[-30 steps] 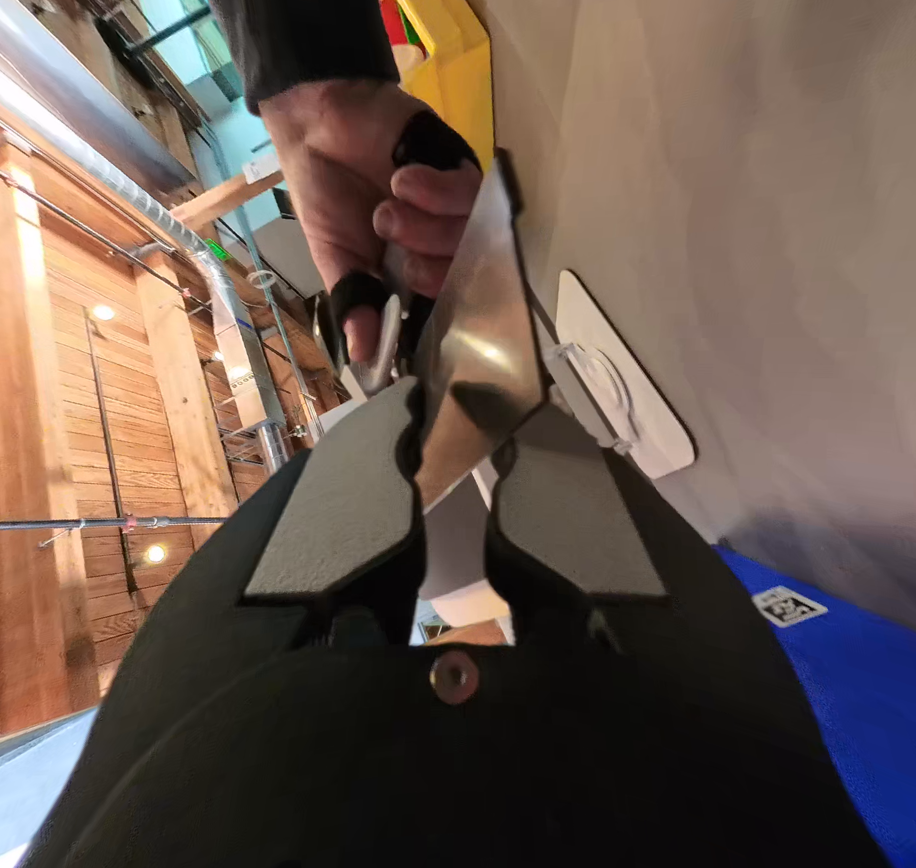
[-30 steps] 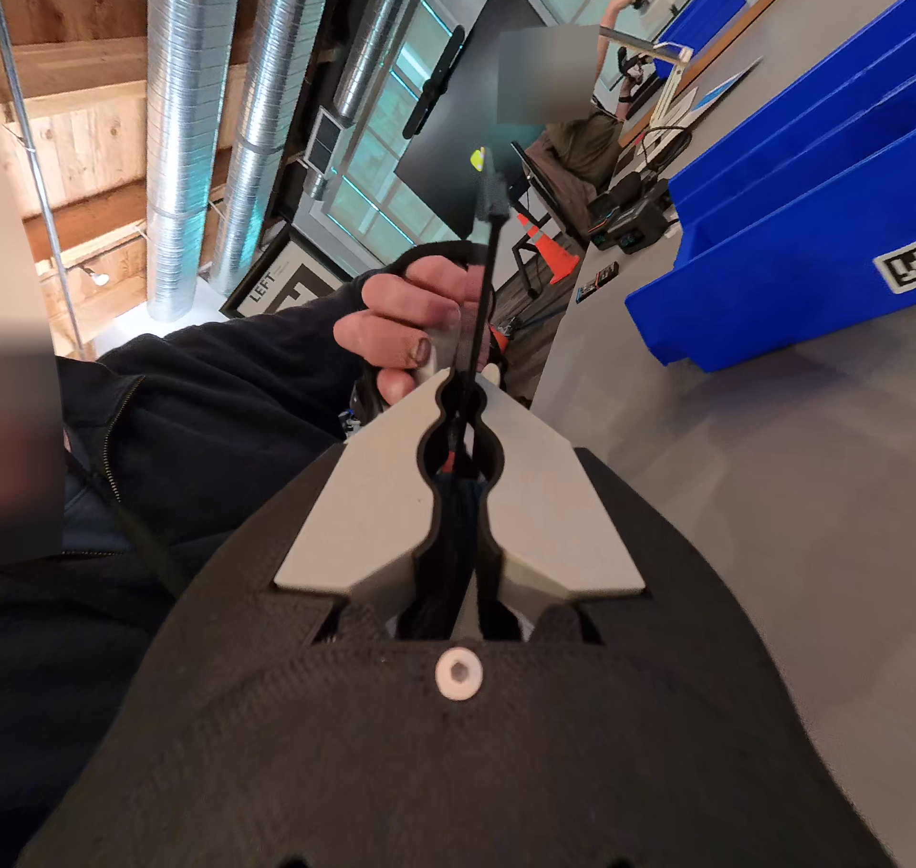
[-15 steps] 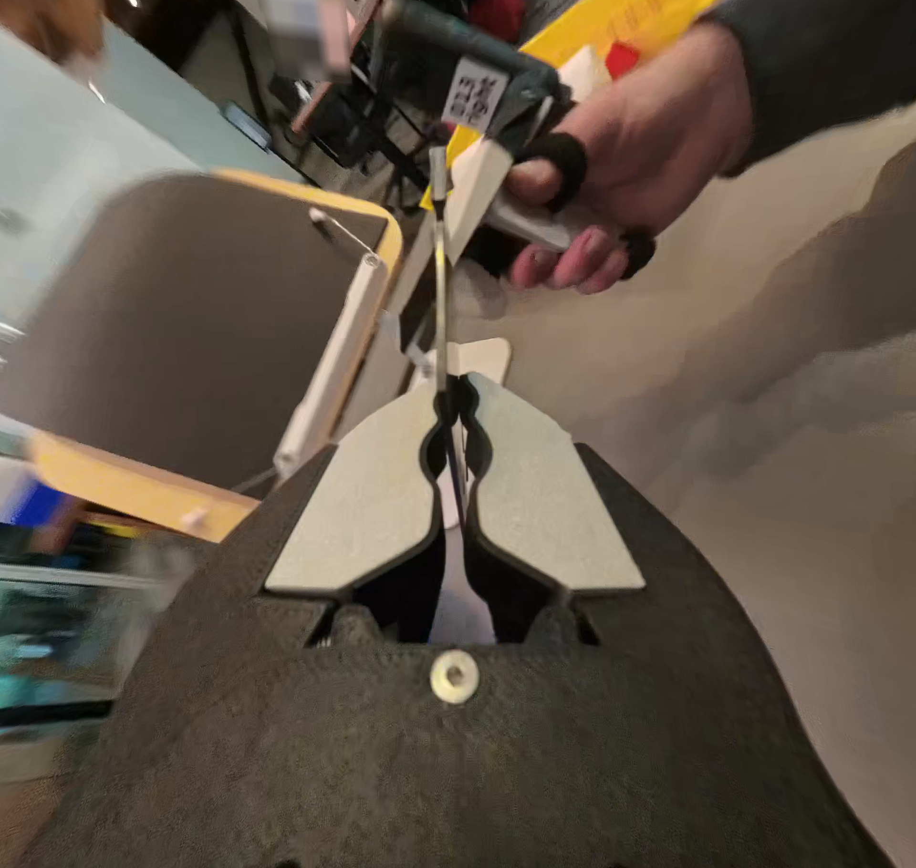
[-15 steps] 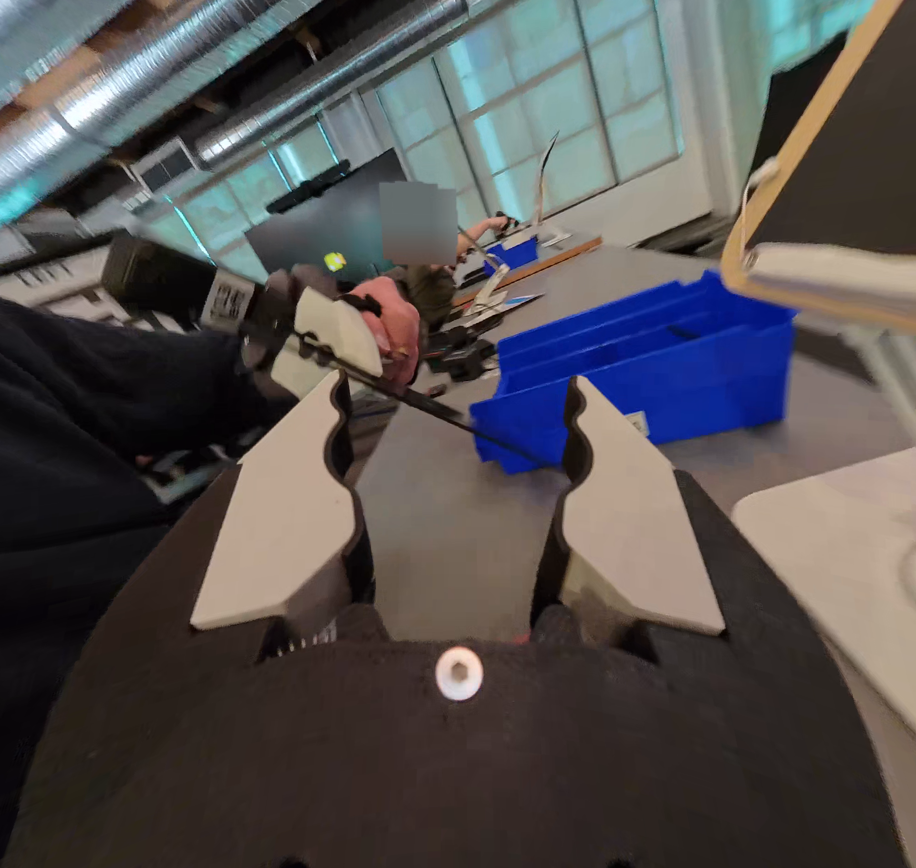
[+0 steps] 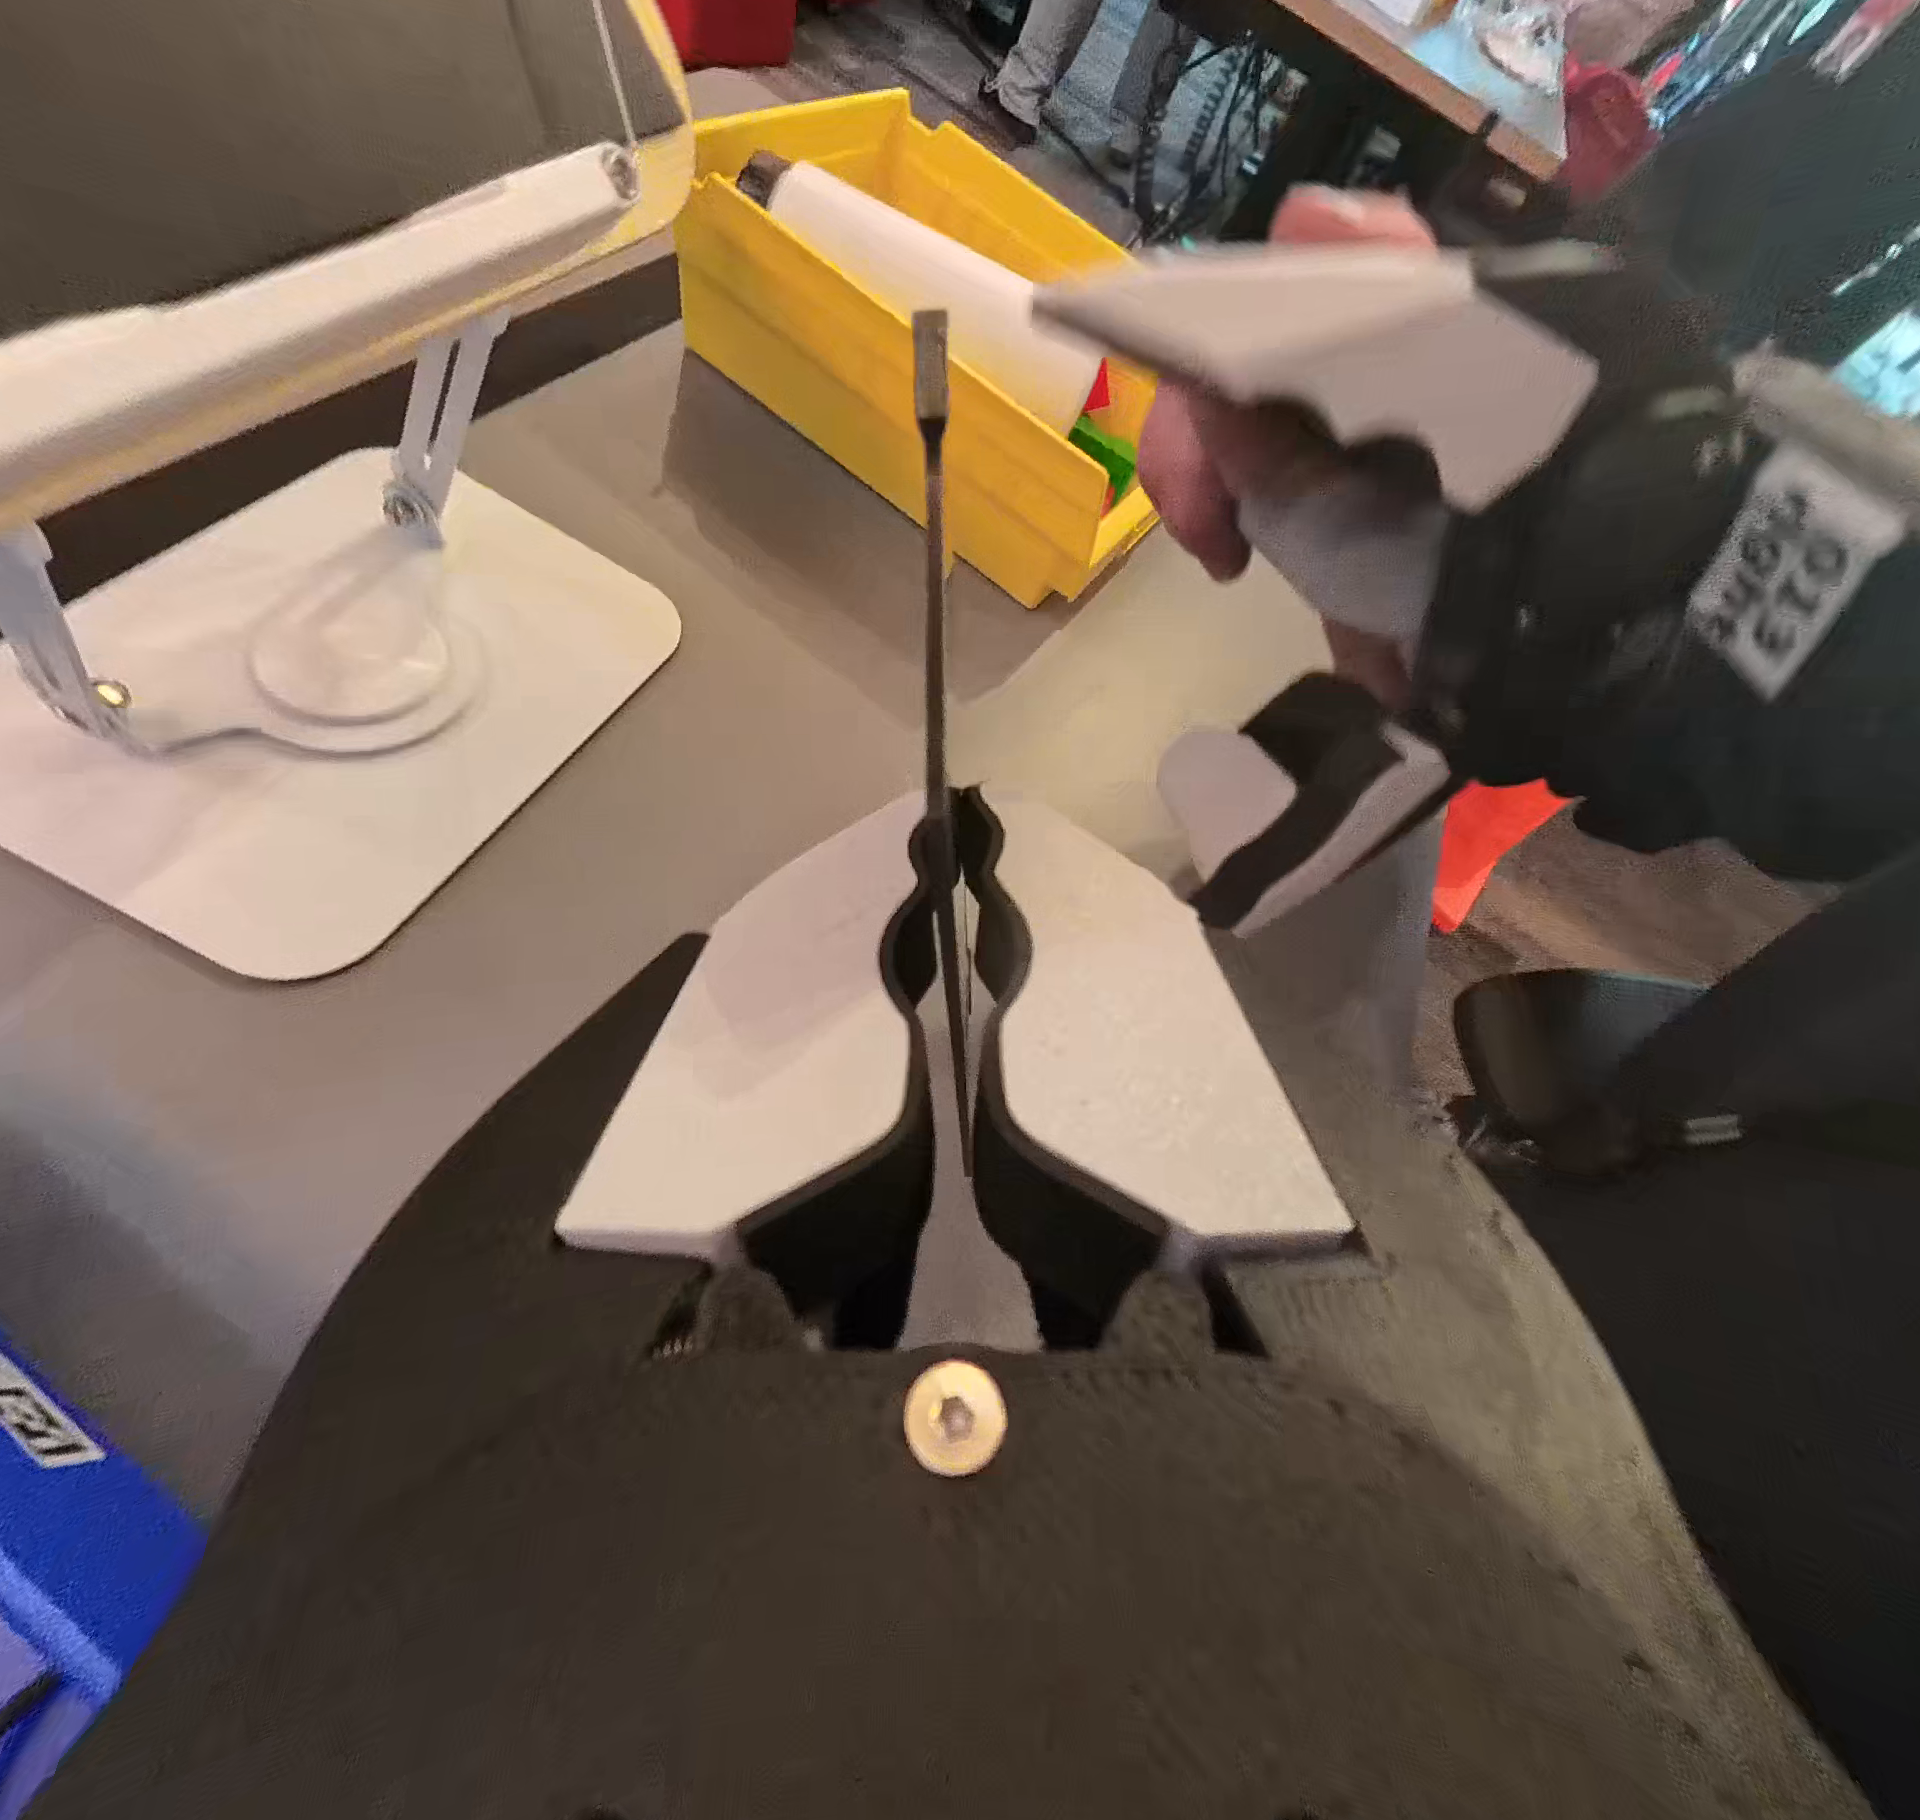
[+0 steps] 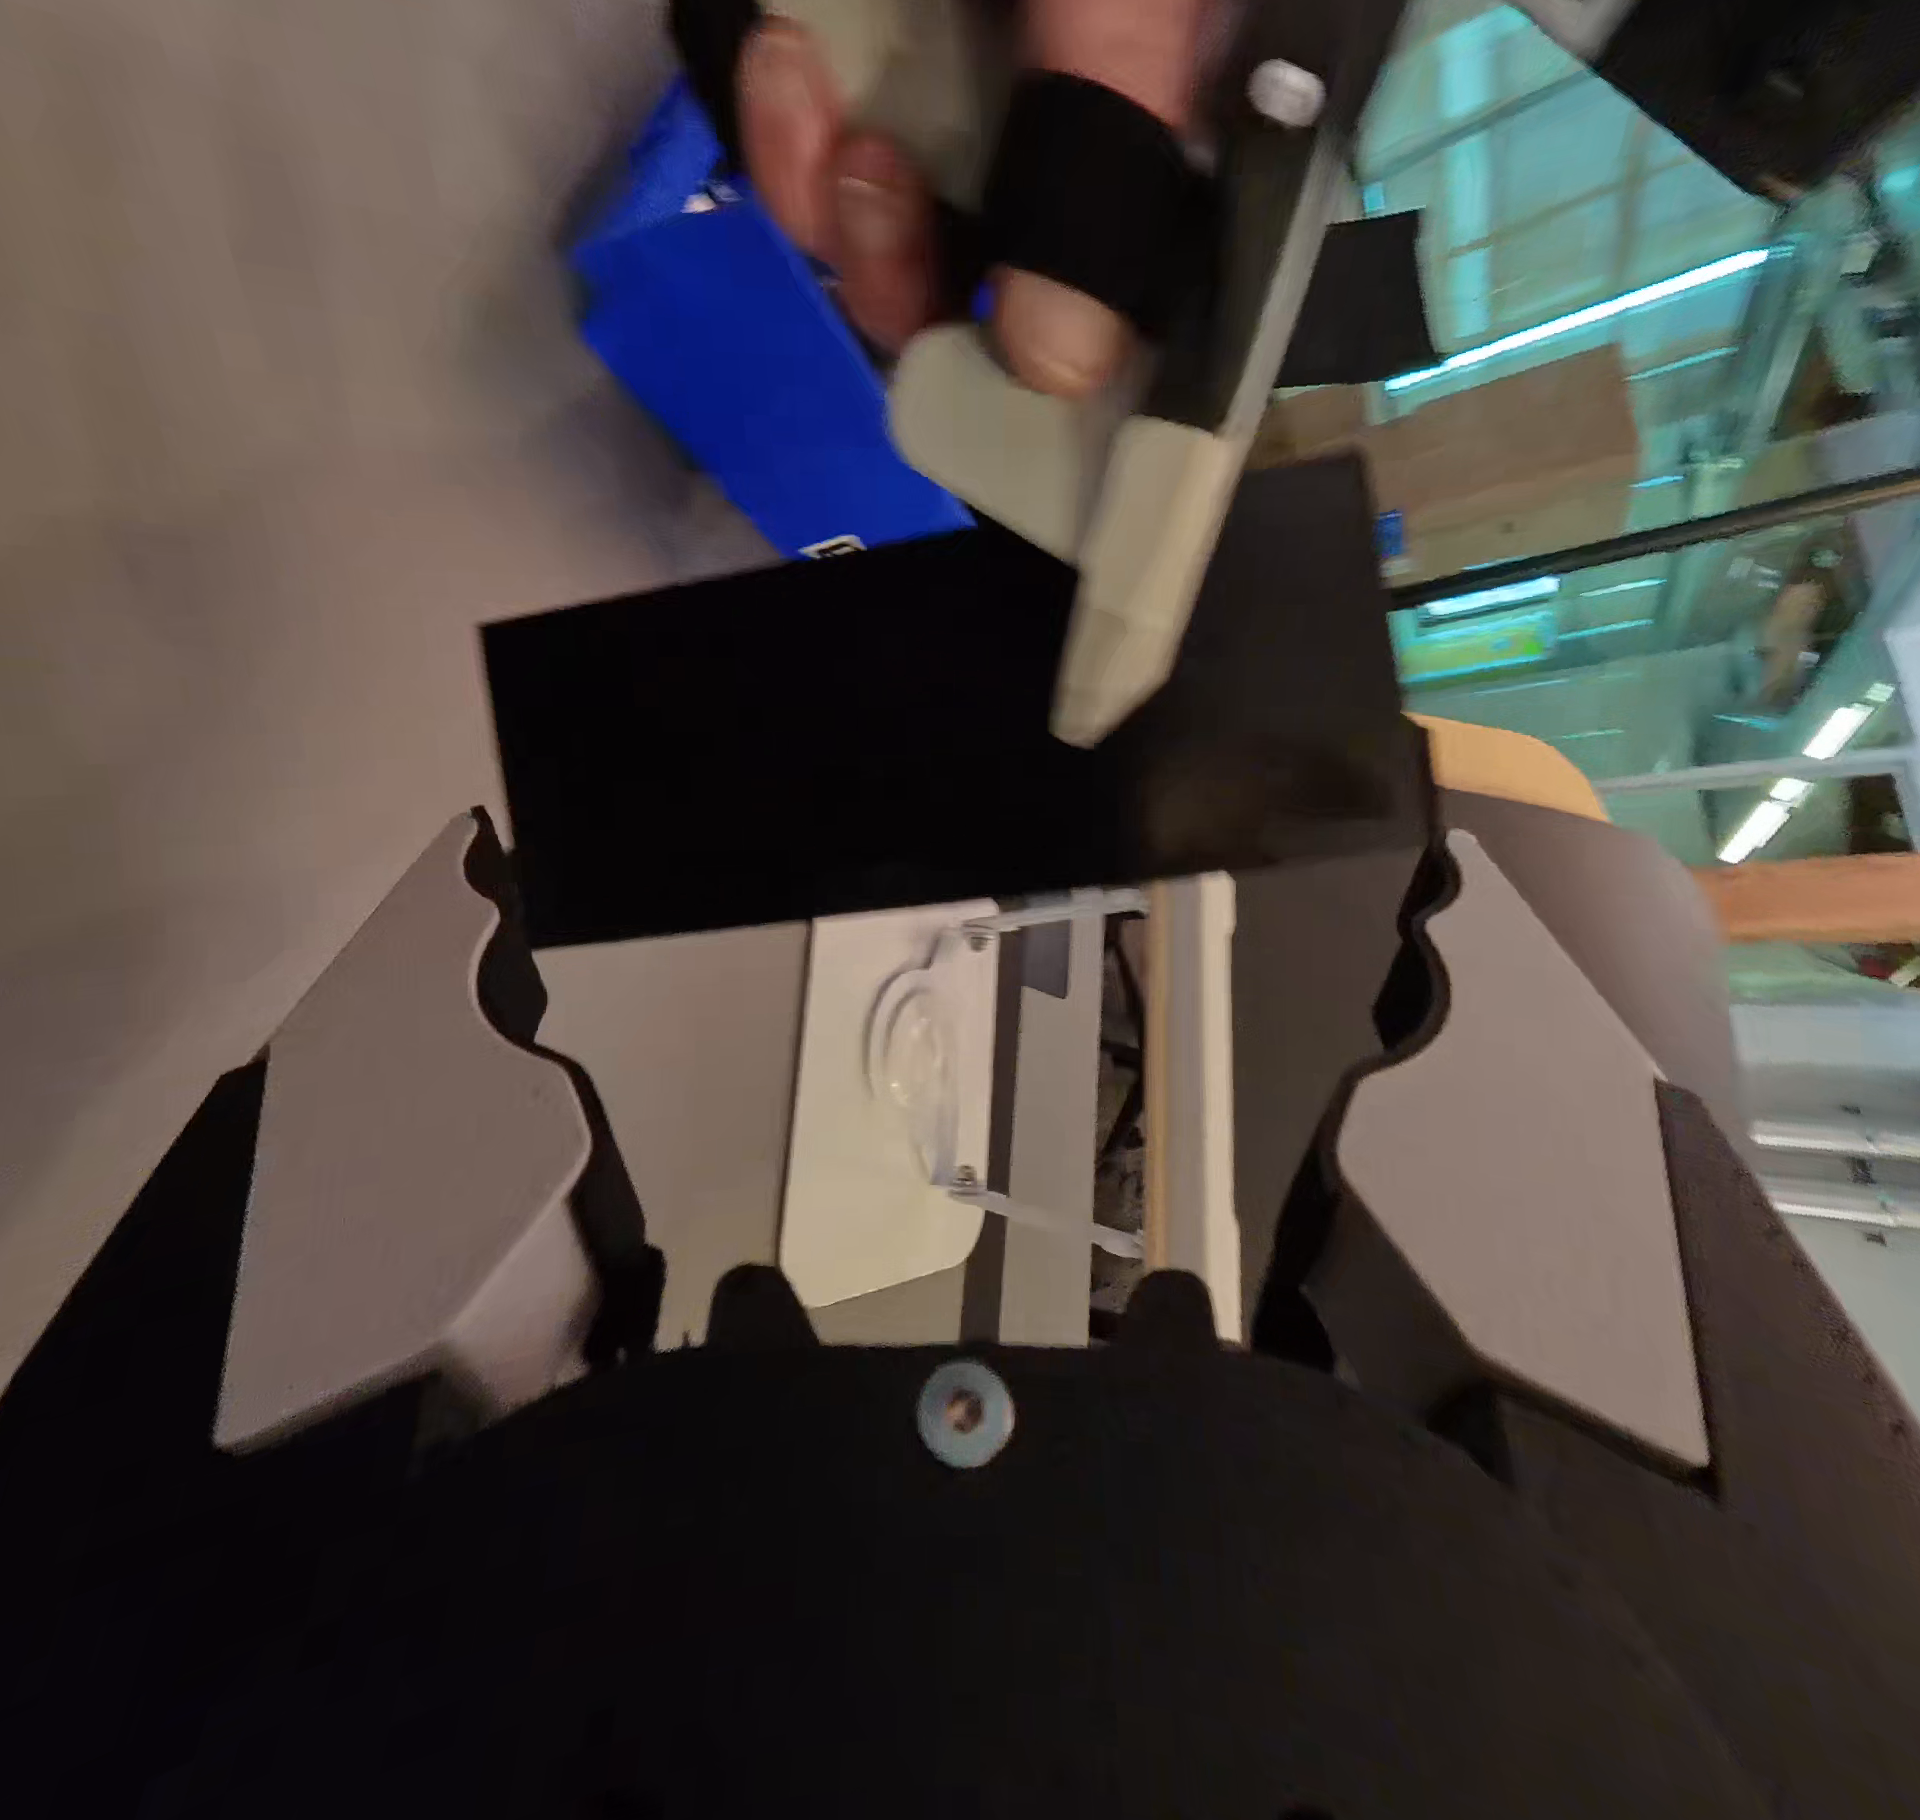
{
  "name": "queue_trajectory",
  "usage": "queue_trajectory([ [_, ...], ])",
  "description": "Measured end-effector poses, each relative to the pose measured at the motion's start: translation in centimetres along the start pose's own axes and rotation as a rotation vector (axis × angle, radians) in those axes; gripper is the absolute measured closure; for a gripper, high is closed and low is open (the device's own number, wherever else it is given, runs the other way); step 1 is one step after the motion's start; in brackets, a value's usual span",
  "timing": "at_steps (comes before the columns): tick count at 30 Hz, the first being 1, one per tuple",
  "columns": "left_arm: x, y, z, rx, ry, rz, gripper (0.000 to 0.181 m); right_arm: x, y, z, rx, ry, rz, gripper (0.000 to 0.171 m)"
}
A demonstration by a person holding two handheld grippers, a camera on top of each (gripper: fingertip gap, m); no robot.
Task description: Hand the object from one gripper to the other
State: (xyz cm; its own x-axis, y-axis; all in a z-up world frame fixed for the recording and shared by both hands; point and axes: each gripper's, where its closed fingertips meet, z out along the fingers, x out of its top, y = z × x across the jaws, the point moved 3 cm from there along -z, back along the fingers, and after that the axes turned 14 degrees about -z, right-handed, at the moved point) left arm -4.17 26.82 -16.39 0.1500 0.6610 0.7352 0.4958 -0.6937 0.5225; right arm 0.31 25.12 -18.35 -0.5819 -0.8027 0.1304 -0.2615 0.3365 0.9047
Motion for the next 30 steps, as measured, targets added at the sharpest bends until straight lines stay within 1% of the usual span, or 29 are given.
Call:
queue_trajectory([
  [3,0.1,-0.2,0.6,-0.007,-0.022,-0.073,0.180,0.4,-1.0,1.6,0.028,-0.107,-0.081,0.012],
  [7,0.5,-0.8,1.3,0.027,-0.012,-0.117,0.180,-0.5,-1.2,3.5,-0.001,-0.205,-0.112,0.012],
  [10,0.3,-1.5,1.4,0.042,-0.026,-0.144,0.179,-0.8,-1.2,4.0,-0.017,-0.225,-0.099,0.012],
  [14,0.6,-1.7,1.4,0.039,0.001,-0.158,0.180,-1.1,0.1,3.7,-0.134,-0.231,-0.132,0.012],
  [20,0.8,-1.9,1.3,0.050,0.013,-0.134,0.180,-2.2,0.4,3.0,-0.161,-0.223,-0.117,0.012],
  [27,1.6,-2.3,-0.1,0.003,0.088,-0.189,0.179,-2.9,-1.9,2.2,-0.183,-0.221,-0.159,0.012],
  [30,2.1,-2.6,-0.8,-0.058,0.148,-0.273,0.180,-2.9,-2.8,2.5,-0.197,-0.233,-0.212,0.012],
])
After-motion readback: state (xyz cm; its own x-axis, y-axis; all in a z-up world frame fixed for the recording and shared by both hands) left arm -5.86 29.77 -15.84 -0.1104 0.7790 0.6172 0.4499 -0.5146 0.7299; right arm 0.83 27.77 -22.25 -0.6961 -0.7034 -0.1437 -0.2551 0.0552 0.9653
